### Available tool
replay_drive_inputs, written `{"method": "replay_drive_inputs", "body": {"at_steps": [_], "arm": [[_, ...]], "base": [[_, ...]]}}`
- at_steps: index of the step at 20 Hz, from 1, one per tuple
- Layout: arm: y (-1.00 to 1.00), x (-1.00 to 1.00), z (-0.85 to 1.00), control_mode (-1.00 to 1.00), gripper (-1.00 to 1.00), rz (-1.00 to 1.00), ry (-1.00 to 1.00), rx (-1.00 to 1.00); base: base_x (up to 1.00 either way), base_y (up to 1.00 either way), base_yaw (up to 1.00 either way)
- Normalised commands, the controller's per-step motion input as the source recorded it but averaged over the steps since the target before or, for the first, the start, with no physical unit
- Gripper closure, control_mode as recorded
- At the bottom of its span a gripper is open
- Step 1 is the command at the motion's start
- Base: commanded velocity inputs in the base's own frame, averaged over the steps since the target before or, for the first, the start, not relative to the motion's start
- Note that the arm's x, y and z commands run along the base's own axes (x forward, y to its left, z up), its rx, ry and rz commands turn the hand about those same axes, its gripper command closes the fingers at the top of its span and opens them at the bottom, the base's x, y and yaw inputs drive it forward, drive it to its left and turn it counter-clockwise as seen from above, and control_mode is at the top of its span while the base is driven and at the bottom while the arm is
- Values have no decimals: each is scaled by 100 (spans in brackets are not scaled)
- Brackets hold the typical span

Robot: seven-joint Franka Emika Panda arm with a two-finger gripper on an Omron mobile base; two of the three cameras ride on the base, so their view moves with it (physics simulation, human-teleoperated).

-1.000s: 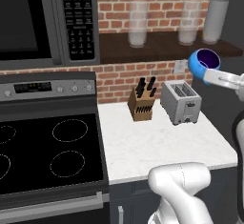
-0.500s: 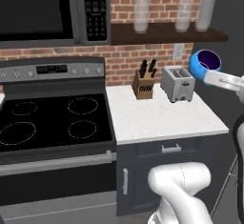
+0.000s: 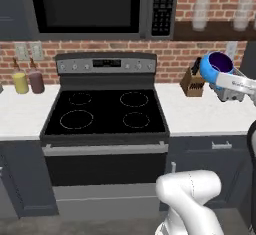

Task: Gather all objects into one cabinet and sort the glasses and bowls to opposite sides.

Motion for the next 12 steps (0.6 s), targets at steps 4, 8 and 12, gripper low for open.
{"method": "replay_drive_inputs", "body": {"at_steps": [4,8,12], "arm": [[0,0,0,100,100,0,0,0],[0,0,0,100,100,0,0,0],[0,0,0,100,100,0,0,0]], "base": [[-21,70,33],[-50,59,35],[-49,72,37]]}}
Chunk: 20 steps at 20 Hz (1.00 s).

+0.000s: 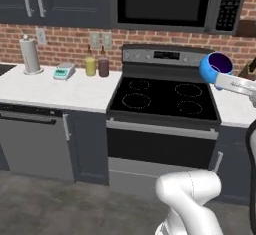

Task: Gather all objects into one cabinet and sort the glasses and bowls to opposite sides.

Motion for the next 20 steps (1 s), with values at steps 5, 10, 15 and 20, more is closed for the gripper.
{"method": "replay_drive_inputs", "body": {"at_steps": [5,10,15,20], "arm": [[0,0,0,100,100,0,0,0],[0,0,0,100,100,0,0,0],[0,0,0,100,100,0,0,0],[0,0,0,100,100,0,0,0]], "base": [[1,59,40],[20,27,49],[1,52,54],[6,55,57]]}}
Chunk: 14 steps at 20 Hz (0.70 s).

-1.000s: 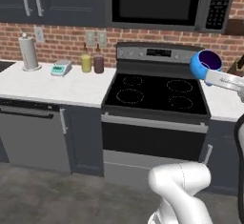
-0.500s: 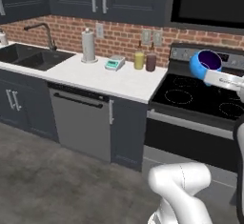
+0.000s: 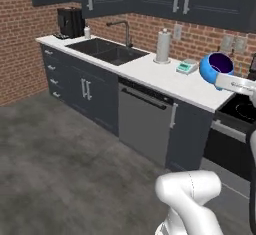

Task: Gather all objects into one cabinet and sort the glasses and bowls to opposite sides.

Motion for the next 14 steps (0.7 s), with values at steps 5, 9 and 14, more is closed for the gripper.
{"method": "replay_drive_inputs", "body": {"at_steps": [5,9,14], "arm": [[0,0,0,100,100,0,0,0],[0,0,0,100,100,0,0,0],[0,0,0,100,100,0,0,0]], "base": [[26,54,57],[58,40,49],[97,51,21]]}}
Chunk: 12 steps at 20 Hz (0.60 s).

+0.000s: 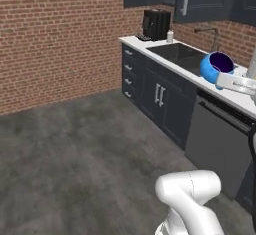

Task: Gather all objects into one cabinet and sort the glasses and bowls to opposite sides.

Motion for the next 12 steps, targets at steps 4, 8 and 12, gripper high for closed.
{"method": "replay_drive_inputs", "body": {"at_steps": [4,8,12], "arm": [[0,0,0,100,100,0,0,0],[0,0,0,100,100,0,0,0],[0,0,0,100,100,0,0,0]], "base": [[100,73,0],[100,95,-2],[100,98,-1]]}}
